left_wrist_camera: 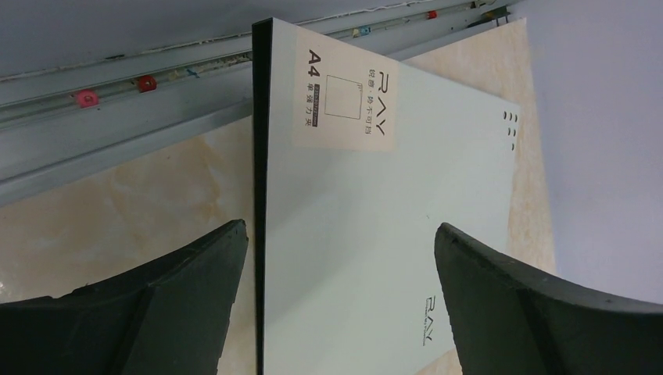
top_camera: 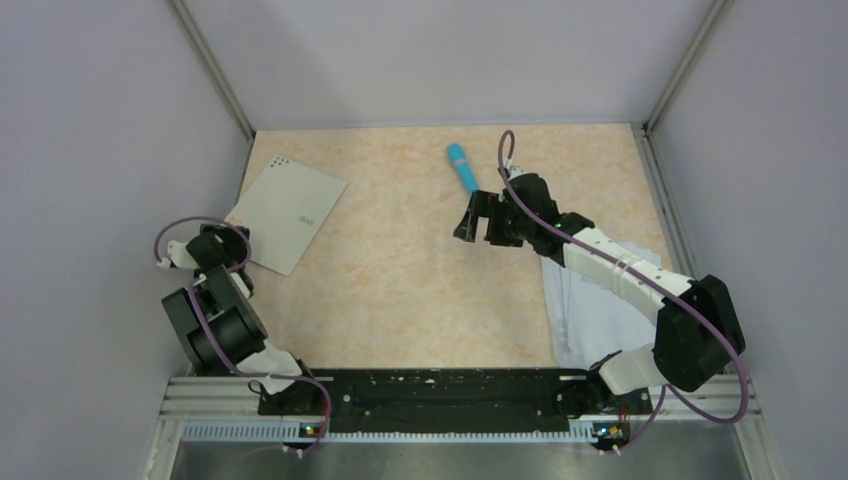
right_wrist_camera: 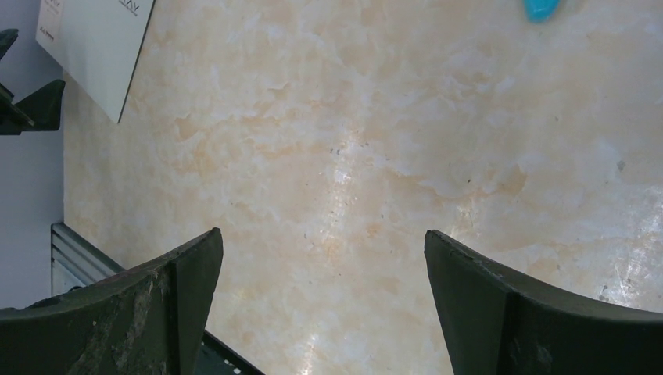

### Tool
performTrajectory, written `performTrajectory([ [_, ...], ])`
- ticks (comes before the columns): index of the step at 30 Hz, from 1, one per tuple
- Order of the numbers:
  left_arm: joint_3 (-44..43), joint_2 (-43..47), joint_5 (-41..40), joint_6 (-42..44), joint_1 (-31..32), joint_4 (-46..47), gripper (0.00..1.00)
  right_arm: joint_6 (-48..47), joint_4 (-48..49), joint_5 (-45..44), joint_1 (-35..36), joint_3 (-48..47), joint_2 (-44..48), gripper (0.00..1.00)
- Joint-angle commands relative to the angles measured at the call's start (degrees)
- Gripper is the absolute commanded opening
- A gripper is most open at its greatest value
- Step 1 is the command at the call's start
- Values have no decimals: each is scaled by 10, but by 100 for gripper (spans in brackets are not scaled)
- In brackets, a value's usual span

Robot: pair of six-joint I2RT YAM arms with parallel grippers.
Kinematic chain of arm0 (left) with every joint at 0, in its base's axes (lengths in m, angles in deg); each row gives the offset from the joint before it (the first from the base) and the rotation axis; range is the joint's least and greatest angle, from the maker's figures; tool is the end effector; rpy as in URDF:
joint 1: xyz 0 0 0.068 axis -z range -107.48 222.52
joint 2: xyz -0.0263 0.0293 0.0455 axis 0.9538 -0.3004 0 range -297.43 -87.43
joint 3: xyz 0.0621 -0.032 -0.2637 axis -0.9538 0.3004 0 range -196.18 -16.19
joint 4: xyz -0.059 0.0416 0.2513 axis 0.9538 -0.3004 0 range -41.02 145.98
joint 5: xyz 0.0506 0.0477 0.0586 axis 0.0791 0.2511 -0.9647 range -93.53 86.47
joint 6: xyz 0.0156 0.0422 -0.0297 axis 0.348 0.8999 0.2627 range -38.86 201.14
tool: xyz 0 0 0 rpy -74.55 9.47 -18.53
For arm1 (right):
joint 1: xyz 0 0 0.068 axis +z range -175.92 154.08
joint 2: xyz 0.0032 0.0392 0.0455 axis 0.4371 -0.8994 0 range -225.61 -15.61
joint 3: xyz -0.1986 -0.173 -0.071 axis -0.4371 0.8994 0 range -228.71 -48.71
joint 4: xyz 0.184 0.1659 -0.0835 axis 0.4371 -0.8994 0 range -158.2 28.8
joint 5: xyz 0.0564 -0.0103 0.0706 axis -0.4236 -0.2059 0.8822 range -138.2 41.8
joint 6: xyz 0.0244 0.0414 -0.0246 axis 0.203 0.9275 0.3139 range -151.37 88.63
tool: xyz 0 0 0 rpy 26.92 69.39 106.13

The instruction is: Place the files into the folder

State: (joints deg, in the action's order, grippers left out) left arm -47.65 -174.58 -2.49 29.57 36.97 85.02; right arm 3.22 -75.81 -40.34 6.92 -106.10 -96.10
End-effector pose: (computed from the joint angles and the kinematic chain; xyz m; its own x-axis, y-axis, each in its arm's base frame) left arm 0.2385 0.1695 0.1595 0.2183 -0.8067 -0.5492 -0.6389 0.3072 -0.7053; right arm 0.2593 0.1731 0.2660 -0.7797 0.1660 -0.6038 -0.2253 0.8253 0.5178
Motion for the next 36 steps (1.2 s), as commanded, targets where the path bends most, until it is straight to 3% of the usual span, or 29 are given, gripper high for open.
performTrajectory([
  [1, -7, -25, 57, -9, -10, 80, 93, -7, 7, 10, -2, -22, -11, 99],
  [7, -15, -70, 89, -10, -11, 99, 90, -11, 7, 12, -1, -24, -22, 99],
  [20, -23, -109, 128, -38, -12, 133, 70, -11, 11, 11, -1, -25, -32, 99],
  [36, -13, -75, 139, -42, -9, 122, 68, -12, 19, 14, -1, -20, -33, 98],
])
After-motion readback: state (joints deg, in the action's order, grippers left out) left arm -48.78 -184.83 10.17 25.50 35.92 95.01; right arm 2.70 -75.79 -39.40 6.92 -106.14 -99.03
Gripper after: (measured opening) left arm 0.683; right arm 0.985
